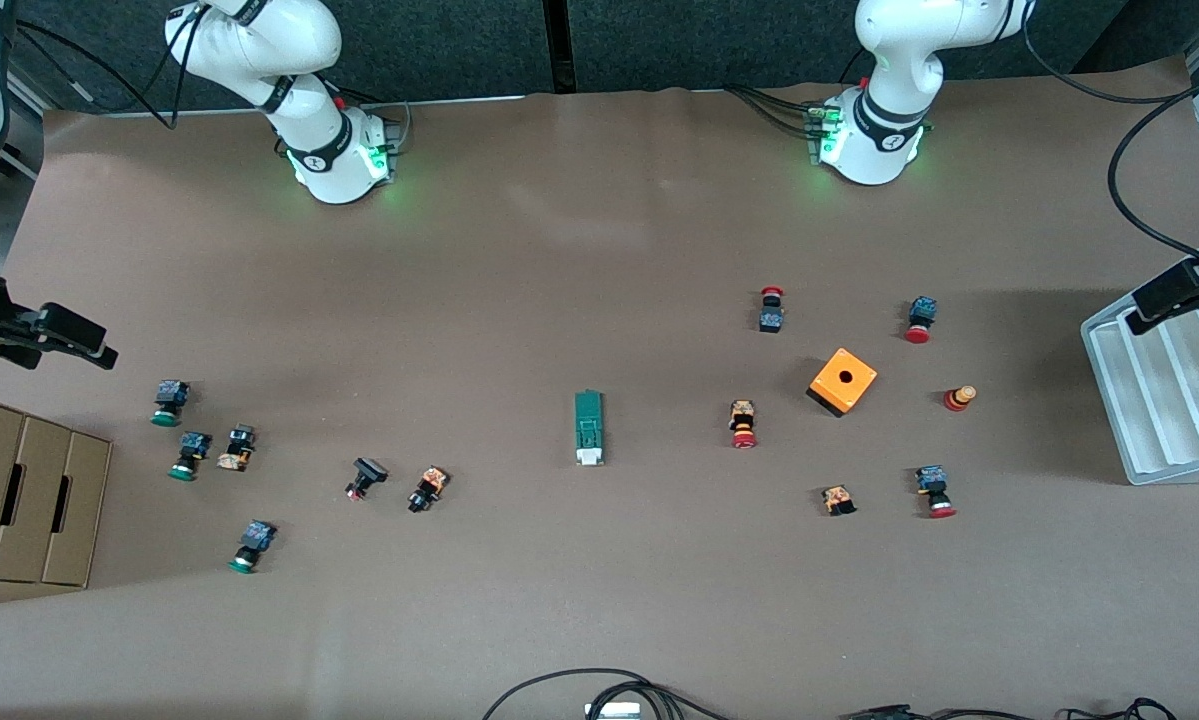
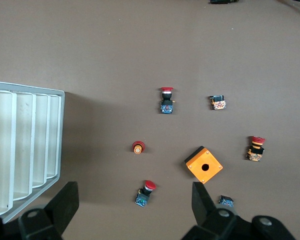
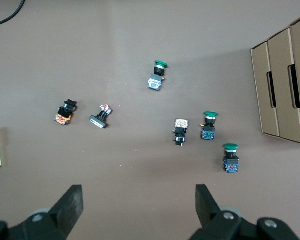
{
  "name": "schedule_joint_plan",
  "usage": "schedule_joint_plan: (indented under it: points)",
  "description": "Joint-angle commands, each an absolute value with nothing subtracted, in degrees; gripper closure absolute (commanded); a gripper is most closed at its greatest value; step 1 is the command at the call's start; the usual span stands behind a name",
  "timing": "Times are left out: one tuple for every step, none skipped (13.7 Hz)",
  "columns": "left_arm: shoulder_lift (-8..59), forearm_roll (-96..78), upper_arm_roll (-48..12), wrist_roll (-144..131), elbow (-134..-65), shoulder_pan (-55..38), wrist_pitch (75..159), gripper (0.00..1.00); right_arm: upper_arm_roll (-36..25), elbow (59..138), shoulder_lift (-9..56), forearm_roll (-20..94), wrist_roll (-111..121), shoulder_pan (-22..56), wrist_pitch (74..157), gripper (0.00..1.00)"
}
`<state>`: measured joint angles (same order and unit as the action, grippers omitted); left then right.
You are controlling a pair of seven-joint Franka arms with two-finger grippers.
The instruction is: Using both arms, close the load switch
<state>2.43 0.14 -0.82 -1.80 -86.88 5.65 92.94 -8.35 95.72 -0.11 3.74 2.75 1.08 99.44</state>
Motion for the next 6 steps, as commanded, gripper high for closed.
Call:
schedule_joint_plan:
  points:
    - [2.2,-0.35,-0.88,-1.41,-86.49,5.98,91.33,0.0,-8.53,94.83,0.18,2.37,2.99,1.58,99.58,0.01]
    - [2.2,-0.26,-0.88,-1.41,-86.05,5.98,90.62,0.0,-8.53,94.83,0.18,2.29,2.99,1.67,99.58,0.01]
    - [2.2,0.08,-0.88,-1.32,-86.04,5.98,90.27,0.0,-8.53,94.83,0.26,2.29,2.99,1.67,99.58,0.01]
    - [2.28,0.26,-0.88,-1.32,-86.04,5.98,90.26,0.0,-8.53,94.83,0.26,2.29,2.99,1.67,99.58,0.0]
    - [2.29,0.35,-0.88,-1.32,-86.04,5.98,90.26,0.0,-8.53,94.83,0.18,2.29,2.99,1.76,99.58,0.01]
    - [2.11,0.35,-0.88,-1.23,-85.96,5.98,90.26,0.0,-8.53,94.83,0.18,2.29,2.99,1.76,99.58,0.0]
